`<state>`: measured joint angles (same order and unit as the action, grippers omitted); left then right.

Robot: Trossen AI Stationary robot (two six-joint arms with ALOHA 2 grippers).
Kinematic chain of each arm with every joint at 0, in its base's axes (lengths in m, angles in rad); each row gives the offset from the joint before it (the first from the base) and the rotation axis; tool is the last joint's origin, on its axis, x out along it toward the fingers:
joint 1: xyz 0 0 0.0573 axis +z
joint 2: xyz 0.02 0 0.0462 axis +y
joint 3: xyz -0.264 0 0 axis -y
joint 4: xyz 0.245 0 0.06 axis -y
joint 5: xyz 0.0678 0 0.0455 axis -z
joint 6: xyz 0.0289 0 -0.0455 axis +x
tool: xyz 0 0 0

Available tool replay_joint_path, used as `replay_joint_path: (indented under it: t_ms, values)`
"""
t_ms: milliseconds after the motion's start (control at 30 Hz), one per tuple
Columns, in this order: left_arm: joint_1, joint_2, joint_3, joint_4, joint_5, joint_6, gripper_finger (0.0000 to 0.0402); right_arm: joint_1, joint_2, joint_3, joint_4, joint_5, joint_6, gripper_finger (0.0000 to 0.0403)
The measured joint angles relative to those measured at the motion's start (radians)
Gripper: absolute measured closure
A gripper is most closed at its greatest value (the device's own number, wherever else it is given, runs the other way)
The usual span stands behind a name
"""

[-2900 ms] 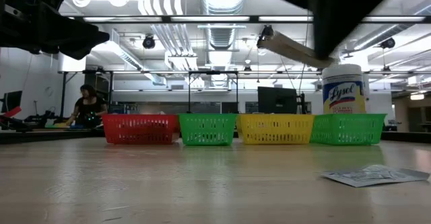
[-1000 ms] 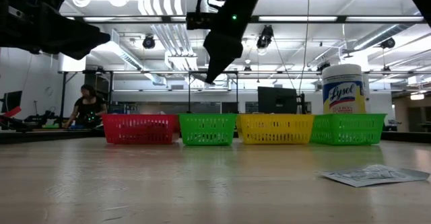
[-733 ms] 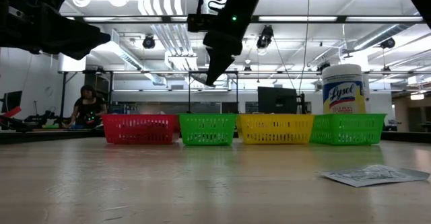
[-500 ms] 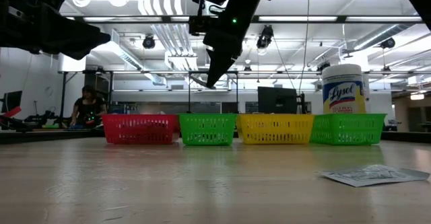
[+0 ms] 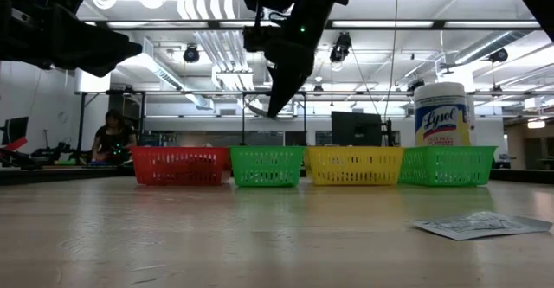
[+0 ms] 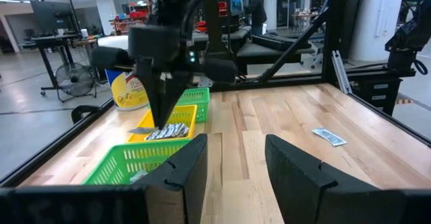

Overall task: Pick & Place First Aid Supplies
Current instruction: Put the ointment pack into the left green basket

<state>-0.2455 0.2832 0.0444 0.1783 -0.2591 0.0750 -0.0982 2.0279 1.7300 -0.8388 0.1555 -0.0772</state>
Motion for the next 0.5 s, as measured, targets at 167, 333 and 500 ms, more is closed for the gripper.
replay_joint_path:
  t_ms: [167,333,500]
  values:
    - [0.000,0.000,0.000,0.000,0.000,0.000,0.0251,-0.003,0.060,0.054,-0.058,-0.002,-0.007,0.0395]
    - [0.000,0.000,0.000,-0.001,0.000,0.000,0.0251,-0.011,0.111,0.124,-0.118,-0.010,-0.006,0.0395]
    - [0.000,0.000,0.000,-0.002,0.000,0.002,0.0251,-0.020,0.160,0.194,-0.200,-0.015,-0.008,0.0395]
